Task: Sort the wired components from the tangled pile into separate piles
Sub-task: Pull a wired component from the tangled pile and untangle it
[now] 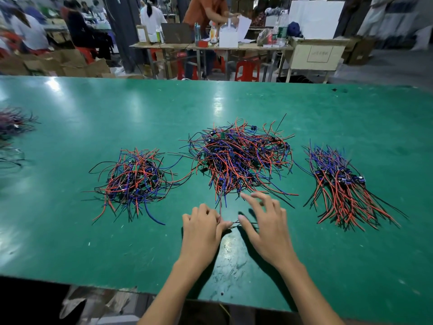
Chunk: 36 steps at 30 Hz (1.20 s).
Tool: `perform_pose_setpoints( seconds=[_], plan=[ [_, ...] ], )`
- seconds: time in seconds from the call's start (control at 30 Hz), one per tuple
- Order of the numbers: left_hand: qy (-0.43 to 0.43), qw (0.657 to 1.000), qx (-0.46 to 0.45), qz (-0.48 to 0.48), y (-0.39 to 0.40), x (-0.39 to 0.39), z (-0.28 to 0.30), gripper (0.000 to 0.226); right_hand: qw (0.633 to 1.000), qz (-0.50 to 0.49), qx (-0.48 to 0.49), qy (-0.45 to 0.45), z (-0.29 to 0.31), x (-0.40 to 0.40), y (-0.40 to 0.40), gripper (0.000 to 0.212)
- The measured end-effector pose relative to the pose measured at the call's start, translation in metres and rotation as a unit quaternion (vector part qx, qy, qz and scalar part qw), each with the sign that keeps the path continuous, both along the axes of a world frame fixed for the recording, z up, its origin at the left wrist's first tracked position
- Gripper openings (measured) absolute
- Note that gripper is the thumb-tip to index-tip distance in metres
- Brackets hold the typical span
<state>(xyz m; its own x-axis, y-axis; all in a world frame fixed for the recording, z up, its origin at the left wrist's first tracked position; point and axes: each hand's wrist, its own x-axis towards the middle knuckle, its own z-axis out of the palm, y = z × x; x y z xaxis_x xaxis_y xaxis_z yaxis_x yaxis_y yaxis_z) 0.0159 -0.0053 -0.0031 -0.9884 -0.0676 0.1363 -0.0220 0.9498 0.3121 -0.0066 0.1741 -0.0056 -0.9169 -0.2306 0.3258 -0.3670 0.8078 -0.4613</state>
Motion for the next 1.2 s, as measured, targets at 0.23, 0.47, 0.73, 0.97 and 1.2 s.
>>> perform_pose_setpoints(
  seconds=[0.23,0.47,0.73,0.97,1.2],
  plan=[
    [0.067,0.996,0.063,0.019,0.004,0.012,0.002,0.026,0.999,0.032,-0.003,0.008,-0.002,0.005,0.002,0.012],
    [0.008,0.850,0.523,0.064,0.008,0.006,0.014,0.005,0.996,-0.052,-0.070,-0.007,-0.005,0.002,0.007,0.010],
    [-0.075,0.710,0.695,0.087,0.024,-0.004,0.020,0.020,0.962,-0.146,-0.232,-0.004,-0.004,0.003,0.011,0.020],
    [-0.079,0.633,0.767,0.071,0.060,-0.016,0.028,0.014,0.990,-0.028,-0.102,0.090,-0.003,0.013,0.006,0.032],
    [-0.070,0.625,0.776,0.054,0.052,-0.017,0.032,0.016,0.986,0.014,-0.086,0.142,-0.001,0.009,0.001,0.026]
  ],
)
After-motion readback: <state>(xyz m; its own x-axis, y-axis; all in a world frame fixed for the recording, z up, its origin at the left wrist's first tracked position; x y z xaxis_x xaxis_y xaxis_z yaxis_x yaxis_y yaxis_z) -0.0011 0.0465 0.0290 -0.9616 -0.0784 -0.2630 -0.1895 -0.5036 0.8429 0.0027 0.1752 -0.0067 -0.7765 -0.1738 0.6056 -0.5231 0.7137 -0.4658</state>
